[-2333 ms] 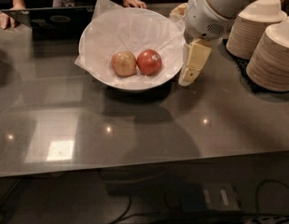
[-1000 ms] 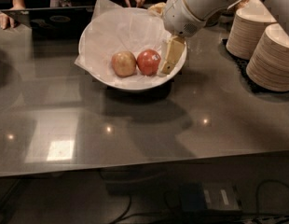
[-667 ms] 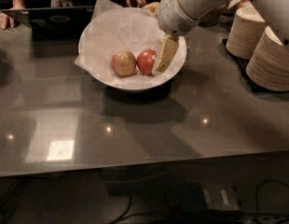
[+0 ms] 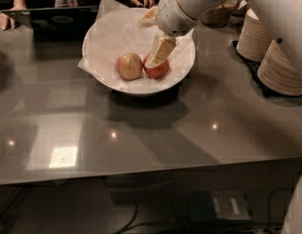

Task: Pick apple from white bowl

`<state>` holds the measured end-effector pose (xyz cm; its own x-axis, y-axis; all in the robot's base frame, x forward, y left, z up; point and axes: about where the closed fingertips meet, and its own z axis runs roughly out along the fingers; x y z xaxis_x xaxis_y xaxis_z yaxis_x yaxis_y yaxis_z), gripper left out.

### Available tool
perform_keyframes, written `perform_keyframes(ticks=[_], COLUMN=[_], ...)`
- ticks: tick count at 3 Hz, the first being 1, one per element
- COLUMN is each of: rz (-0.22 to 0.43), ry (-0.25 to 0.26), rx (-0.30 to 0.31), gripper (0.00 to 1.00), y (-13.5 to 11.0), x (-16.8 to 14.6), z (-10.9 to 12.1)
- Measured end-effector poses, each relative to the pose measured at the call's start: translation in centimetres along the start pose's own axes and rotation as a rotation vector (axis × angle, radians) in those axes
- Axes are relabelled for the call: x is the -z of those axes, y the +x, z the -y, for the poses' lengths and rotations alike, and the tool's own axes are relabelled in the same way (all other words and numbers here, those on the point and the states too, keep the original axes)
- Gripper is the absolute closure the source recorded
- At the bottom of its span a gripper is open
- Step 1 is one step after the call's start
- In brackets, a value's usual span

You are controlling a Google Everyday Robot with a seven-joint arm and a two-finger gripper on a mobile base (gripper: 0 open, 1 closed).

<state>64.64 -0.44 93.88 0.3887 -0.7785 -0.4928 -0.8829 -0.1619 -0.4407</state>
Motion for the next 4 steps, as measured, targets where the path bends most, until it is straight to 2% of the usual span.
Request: perform_keyframes(ticks=[2, 4], rz=[0.046, 0.079], ry=[-0.068, -0.122], rx=[-0.018, -0.019], gripper=[0.25, 0.24], y=[0.7, 0.2], x=[-3.8, -6.8], z=[0.4, 0.3])
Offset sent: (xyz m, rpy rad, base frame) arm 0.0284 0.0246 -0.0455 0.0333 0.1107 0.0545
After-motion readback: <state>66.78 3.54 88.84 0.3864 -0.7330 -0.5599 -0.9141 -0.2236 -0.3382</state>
